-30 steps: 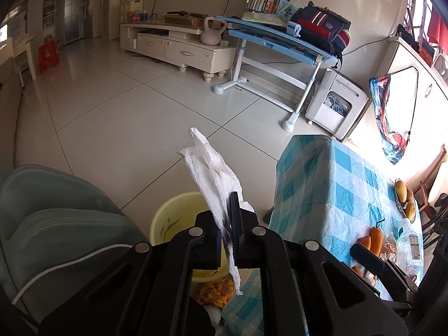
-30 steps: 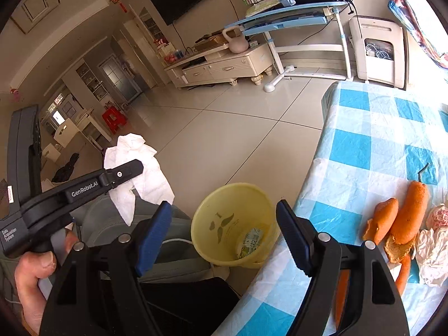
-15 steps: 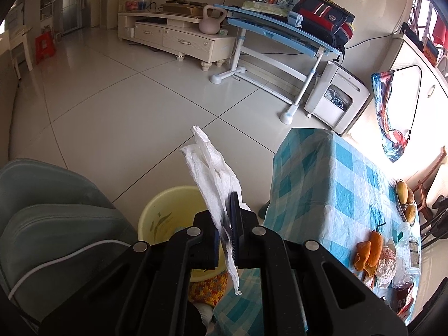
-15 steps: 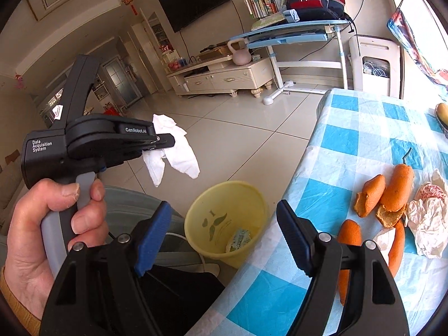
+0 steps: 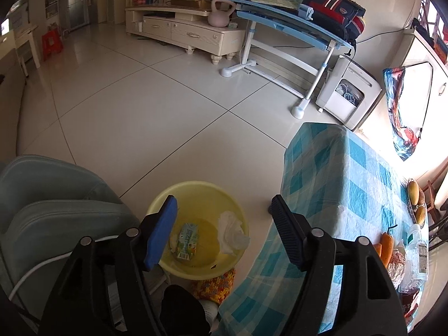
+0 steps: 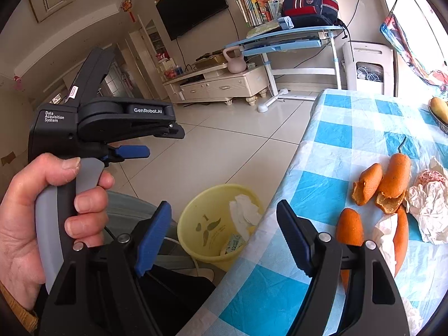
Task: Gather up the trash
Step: 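Open the left tool to drop the white tissue into the bucket, then move both open tools back toward the table, then grasp the white tissue on the table with the right tool, then grasp the long orange peel with the left tool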
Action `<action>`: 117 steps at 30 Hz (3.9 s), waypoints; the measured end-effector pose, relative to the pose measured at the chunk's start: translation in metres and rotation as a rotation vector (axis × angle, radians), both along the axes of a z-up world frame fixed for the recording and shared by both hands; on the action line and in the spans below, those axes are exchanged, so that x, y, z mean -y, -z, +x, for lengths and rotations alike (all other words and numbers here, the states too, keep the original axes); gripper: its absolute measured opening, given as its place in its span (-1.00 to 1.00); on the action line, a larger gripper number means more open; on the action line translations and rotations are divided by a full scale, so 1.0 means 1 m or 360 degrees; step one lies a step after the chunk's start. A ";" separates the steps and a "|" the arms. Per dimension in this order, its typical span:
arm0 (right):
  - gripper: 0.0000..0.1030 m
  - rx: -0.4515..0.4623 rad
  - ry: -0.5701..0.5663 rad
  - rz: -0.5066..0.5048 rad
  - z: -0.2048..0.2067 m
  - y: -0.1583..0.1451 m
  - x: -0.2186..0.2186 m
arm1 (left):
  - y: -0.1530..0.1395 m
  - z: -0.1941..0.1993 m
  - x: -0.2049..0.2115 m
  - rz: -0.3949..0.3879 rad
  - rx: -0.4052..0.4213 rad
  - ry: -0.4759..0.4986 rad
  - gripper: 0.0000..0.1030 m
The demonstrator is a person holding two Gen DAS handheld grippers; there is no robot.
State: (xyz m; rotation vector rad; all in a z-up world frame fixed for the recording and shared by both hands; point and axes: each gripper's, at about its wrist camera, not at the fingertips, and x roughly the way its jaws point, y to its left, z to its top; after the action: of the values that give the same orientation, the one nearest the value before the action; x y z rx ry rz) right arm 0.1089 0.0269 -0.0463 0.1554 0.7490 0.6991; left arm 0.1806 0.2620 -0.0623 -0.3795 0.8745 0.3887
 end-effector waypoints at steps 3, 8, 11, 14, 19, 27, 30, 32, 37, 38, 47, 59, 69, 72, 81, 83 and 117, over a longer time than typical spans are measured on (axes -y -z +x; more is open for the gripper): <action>0.45 0.0006 0.0017 0.0008 0.000 0.001 0.001 | -0.006 -0.003 0.004 0.0032 0.0037 0.0011 0.34; 0.46 0.0026 0.0025 -0.0013 -0.002 0.003 0.000 | -0.021 -0.010 0.011 0.0110 0.0120 0.0005 0.40; 0.49 0.0048 0.0031 -0.0022 -0.006 0.003 -0.001 | -0.031 -0.015 0.012 0.0142 0.0187 -0.0006 0.44; 0.52 0.0052 0.0034 -0.0026 -0.006 0.003 -0.001 | -0.038 -0.018 0.016 0.0177 0.0225 -0.0005 0.46; 0.53 0.0040 0.0033 -0.0029 -0.004 0.003 -0.001 | -0.042 -0.019 0.018 0.0184 0.0247 0.0020 0.48; 0.55 0.0035 0.0025 -0.0031 -0.004 0.004 -0.003 | -0.042 -0.021 0.017 0.0170 0.0261 0.0025 0.48; 0.55 0.0035 0.0024 -0.0031 -0.004 0.004 -0.003 | -0.042 -0.022 0.018 0.0172 0.0261 0.0032 0.48; 0.55 0.0036 0.0023 -0.0032 -0.003 0.004 -0.004 | -0.042 -0.022 0.019 0.0175 0.0260 0.0037 0.48; 0.55 0.0032 0.0017 -0.0034 -0.002 0.004 -0.006 | -0.041 -0.021 0.020 0.0172 0.0257 0.0044 0.48; 0.55 0.0031 0.0016 -0.0034 -0.002 0.004 -0.006 | -0.041 -0.021 0.020 0.0172 0.0258 0.0045 0.48; 0.55 0.0035 0.0011 -0.0051 -0.002 0.005 -0.008 | -0.036 -0.018 0.024 0.0185 0.0228 0.0089 0.48; 0.55 0.0063 0.0179 -0.0203 -0.057 -0.002 0.076 | -0.016 -0.008 0.073 0.0251 0.0076 0.0423 0.48; 0.41 -0.0038 0.0289 -0.0404 -0.025 0.002 0.118 | 0.013 -0.008 0.142 0.0258 -0.0083 0.0791 0.48; 0.22 -0.0092 0.0227 -0.0427 -0.019 0.011 0.114 | 0.015 -0.009 0.156 0.0286 -0.0099 0.0840 0.48; -0.75 -0.0186 0.0153 -0.0362 -0.029 0.018 0.121 | 0.026 -0.005 0.185 0.0198 -0.0166 0.0973 0.48; -0.77 -0.0182 0.0174 -0.0341 -0.035 0.013 0.127 | 0.030 -0.005 0.194 0.0215 -0.0184 0.1013 0.48; -0.77 -0.0106 0.0244 -0.0211 -0.048 -0.010 0.127 | 0.007 -0.020 0.165 0.0196 0.0051 0.0895 -0.70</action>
State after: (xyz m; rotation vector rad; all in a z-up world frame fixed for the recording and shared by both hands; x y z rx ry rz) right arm 0.0605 -0.0999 -0.0367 0.1140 0.8356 0.4990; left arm 0.1603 0.0969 -0.0694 -0.0167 0.8808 -0.0841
